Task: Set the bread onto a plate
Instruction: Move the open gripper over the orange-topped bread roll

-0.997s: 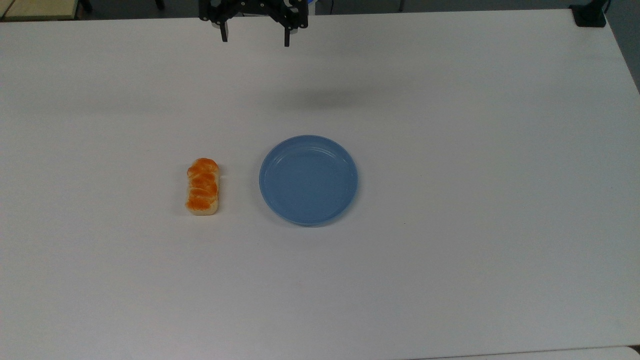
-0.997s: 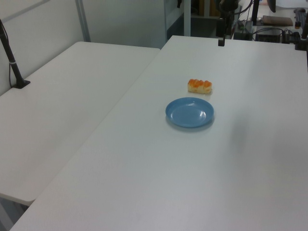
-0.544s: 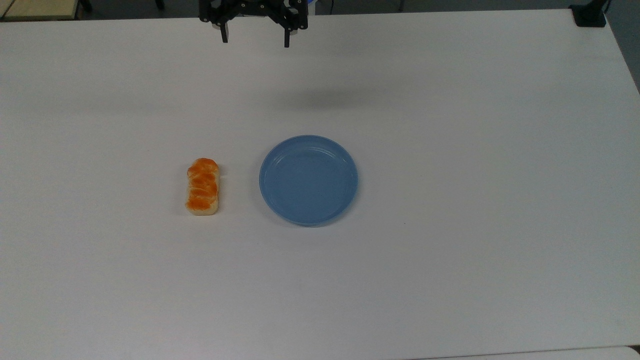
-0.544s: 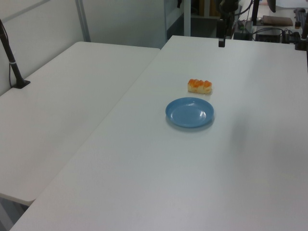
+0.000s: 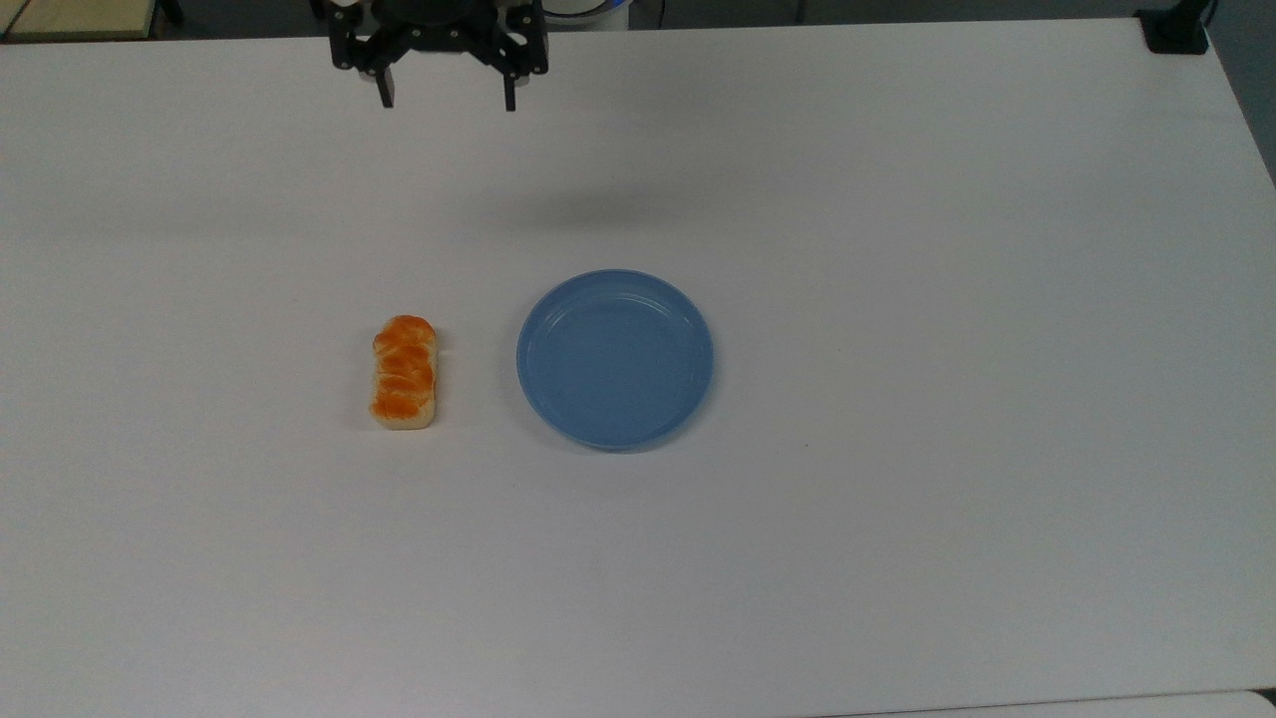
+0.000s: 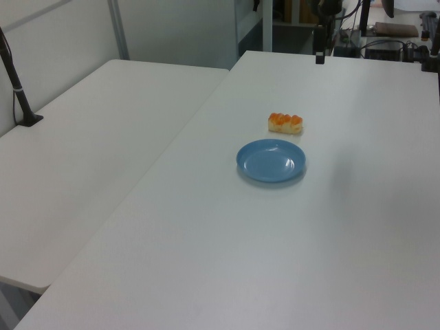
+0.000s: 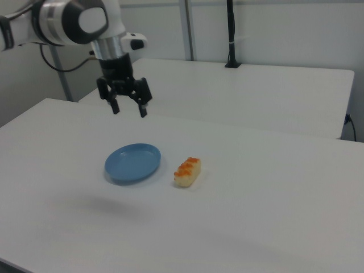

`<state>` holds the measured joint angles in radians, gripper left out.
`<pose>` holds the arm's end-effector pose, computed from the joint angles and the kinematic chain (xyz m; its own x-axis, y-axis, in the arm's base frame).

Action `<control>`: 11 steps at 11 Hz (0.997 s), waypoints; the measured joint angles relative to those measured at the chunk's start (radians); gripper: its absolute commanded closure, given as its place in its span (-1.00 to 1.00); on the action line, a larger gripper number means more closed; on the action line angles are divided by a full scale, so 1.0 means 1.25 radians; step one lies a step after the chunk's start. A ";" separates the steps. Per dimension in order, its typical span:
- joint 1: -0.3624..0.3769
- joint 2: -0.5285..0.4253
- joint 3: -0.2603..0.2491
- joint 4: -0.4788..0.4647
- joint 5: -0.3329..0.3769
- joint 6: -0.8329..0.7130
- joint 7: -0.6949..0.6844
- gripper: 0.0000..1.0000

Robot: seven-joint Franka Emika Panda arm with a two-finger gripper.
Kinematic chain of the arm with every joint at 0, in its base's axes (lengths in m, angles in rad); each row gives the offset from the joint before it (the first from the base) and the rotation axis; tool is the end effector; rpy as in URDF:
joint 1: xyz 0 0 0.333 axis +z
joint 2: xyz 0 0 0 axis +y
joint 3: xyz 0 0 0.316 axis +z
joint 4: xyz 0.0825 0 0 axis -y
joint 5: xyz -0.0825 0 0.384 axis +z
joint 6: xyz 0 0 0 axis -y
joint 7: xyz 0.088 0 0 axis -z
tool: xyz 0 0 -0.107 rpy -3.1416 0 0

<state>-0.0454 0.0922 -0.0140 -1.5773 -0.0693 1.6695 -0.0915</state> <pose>0.5881 -0.0414 0.5776 0.9992 0.0387 -0.0066 0.0391 -0.9968 0.0699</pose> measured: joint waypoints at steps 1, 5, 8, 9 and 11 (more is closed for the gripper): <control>-0.015 0.018 0.000 -0.001 0.001 0.034 -0.005 -1.00; -0.068 0.116 -0.002 -0.002 0.001 0.185 -0.022 -1.00; -0.077 0.169 -0.001 -0.001 0.001 0.240 -0.026 -1.00; -0.078 0.185 -0.001 -0.001 0.001 0.256 -0.026 -1.00; -0.082 0.209 -0.002 -0.001 0.001 0.280 -0.026 -1.00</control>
<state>-0.1475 0.3535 -0.0162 -1.5790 -0.0683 2.0198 -0.1244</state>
